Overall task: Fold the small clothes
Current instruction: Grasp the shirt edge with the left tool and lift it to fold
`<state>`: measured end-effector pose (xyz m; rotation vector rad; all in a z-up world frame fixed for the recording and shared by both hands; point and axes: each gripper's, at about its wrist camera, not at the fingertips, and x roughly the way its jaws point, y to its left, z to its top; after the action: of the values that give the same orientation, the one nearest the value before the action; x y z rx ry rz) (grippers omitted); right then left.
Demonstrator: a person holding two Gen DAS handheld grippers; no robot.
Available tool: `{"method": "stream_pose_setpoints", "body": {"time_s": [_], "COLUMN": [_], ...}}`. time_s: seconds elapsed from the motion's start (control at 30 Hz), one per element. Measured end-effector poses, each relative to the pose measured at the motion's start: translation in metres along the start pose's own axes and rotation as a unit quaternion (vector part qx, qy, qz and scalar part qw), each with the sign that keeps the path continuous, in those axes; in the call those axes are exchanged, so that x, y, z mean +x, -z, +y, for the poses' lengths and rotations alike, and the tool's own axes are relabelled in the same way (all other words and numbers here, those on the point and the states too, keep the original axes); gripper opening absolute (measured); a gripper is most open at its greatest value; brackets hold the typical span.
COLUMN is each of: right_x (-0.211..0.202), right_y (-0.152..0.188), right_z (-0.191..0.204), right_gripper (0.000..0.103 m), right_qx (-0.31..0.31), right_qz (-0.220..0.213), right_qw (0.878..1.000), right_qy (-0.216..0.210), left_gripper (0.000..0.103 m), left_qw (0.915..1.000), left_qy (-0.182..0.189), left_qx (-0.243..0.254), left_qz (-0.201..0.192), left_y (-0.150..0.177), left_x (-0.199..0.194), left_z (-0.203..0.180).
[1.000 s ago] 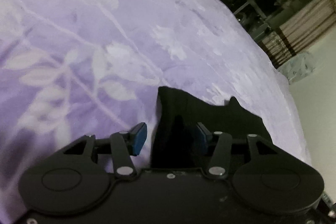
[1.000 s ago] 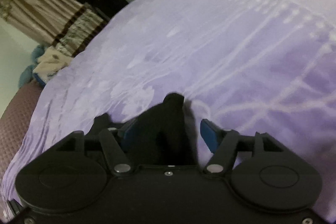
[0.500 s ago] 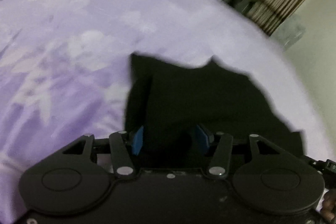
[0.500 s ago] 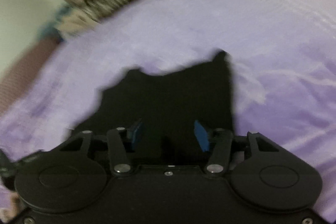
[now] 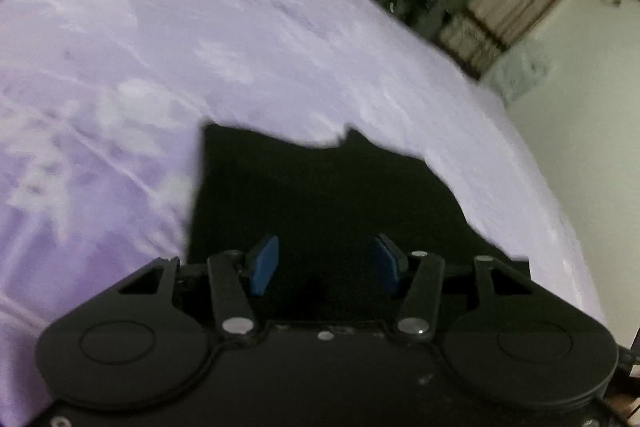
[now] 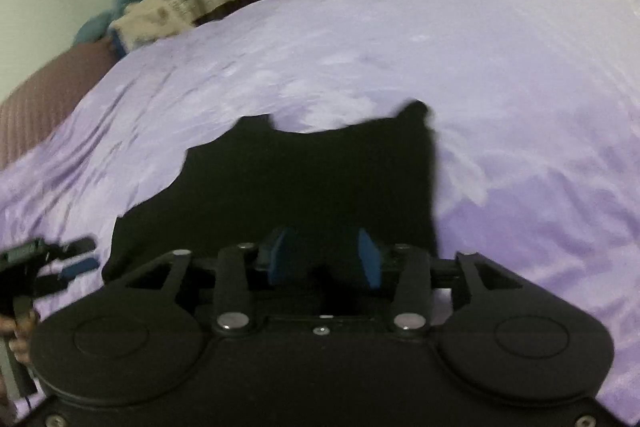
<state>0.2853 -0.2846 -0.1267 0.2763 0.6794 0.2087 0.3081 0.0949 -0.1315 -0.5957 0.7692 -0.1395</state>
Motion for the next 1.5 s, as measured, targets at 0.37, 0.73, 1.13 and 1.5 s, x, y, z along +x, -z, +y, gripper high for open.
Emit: {"method": "stream_pose_setpoints", "body": {"time_s": [0.37, 0.73, 1.13, 1.5], "right_x": [0.009, 0.009, 0.005, 0.051], "right_y": [0.01, 0.011, 0.01, 0.024], "right_z": [-0.016, -0.018, 0.005, 0.028], "right_gripper": [0.036, 0.037, 0.041, 0.042], "right_qx": [0.059, 0.065, 0.034, 0.152], "right_qz": [0.03, 0.027, 0.024, 0.1], "right_qw": [0.998, 0.998, 0.999, 0.976], "right_qy": [0.002, 0.005, -0.028, -0.124], "left_gripper": [0.05, 0.049, 0.002, 0.039], "left_qw": [0.9842, 0.9758, 0.9819, 0.9867], "left_qy": [0.008, -0.006, -0.004, -0.006], "left_qx": [-0.17, -0.215, -0.189, -0.162], "left_qz": [0.048, 0.04, 0.009, 0.01], "left_y": [0.018, 0.024, 0.03, 0.023], "left_x": [0.041, 0.02, 0.008, -0.014], "left_z": [0.014, 0.015, 0.01, 0.02]}}
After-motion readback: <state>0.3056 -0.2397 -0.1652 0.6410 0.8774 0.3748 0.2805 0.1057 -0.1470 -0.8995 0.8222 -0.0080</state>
